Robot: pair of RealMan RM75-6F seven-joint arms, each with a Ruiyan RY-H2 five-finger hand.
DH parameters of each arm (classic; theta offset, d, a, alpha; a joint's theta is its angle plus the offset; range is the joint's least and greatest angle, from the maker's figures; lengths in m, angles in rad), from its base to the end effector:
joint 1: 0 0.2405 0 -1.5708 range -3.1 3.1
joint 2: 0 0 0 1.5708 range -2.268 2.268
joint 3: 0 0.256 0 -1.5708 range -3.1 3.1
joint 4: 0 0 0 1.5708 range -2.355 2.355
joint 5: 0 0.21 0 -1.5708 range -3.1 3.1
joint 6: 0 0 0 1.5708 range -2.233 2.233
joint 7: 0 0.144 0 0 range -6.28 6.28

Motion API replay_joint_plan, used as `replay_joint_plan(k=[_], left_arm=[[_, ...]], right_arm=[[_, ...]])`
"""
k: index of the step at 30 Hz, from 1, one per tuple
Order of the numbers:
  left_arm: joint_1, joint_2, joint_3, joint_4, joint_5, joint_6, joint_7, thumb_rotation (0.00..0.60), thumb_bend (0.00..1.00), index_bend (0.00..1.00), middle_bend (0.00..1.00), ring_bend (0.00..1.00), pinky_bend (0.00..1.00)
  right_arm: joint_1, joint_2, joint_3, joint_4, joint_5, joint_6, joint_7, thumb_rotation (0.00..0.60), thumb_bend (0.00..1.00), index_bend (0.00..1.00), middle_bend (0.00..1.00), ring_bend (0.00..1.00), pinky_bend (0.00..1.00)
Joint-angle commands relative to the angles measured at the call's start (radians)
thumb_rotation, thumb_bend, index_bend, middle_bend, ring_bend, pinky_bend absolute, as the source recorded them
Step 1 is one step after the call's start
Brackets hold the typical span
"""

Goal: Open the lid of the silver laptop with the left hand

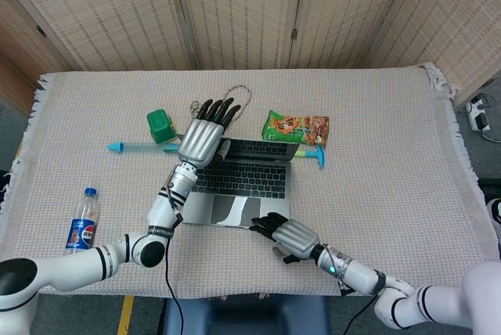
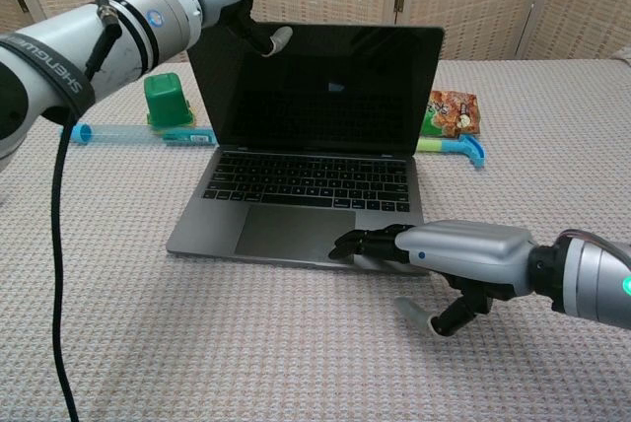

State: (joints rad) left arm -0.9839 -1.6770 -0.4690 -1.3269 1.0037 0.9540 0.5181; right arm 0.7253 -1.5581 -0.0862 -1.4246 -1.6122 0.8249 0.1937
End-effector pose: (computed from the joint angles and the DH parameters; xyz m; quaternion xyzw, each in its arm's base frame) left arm -0.0272 0.4204 0.0050 -0.6982 -0.2998 -0.4650 0.4543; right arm -0.1724 -0.2584 -0.0688 0.8336 -0.4158 0.3194 0.1738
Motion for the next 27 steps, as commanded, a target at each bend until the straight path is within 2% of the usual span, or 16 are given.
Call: replay_joint_plan(k=[1, 11, 21, 27], left_arm=[[-0.022, 0.007, -0.01, 0.031, -0.047, -0.015, 0.006, 0.6, 0.56, 0.02, 0.03, 0.0, 0.0], [-0.055, 0.01, -0.017, 0.139, -0.17, -0.049, -0.014, 0.6, 0.51, 0.0, 0.0, 0.0, 0.0], [-0.055, 0.032, -0.015, 0.225, -0.304, -0.078, -0.024, 0.6, 0.51, 0.0, 0.0, 0.0, 0.0], [-0.037, 0.06, 0.002, 0.216, -0.332, -0.082, -0.041, 0.6, 0.51, 0.0, 0.0, 0.0, 0.0]], right_arm=[[0.002, -0.003, 0.002, 0.004, 0.004, -0.001, 0.0, 0.6, 0.69, 0.0, 0.0, 0.04, 0.0], [0.005, -0.012, 0.005, 0.011, 0.016, -0.006, -0.007, 0.6, 0.69, 0.0, 0.0, 0.04, 0.0], [0.005, -0.009, 0.005, 0.003, 0.024, -0.004, -0.018, 0.6, 0.69, 0.0, 0.0, 0.04, 0.0], [0.002, -0.004, 0.004, -0.007, 0.017, 0.014, -0.017, 0.6, 0.69, 0.0, 0.0, 0.04, 0.0]])
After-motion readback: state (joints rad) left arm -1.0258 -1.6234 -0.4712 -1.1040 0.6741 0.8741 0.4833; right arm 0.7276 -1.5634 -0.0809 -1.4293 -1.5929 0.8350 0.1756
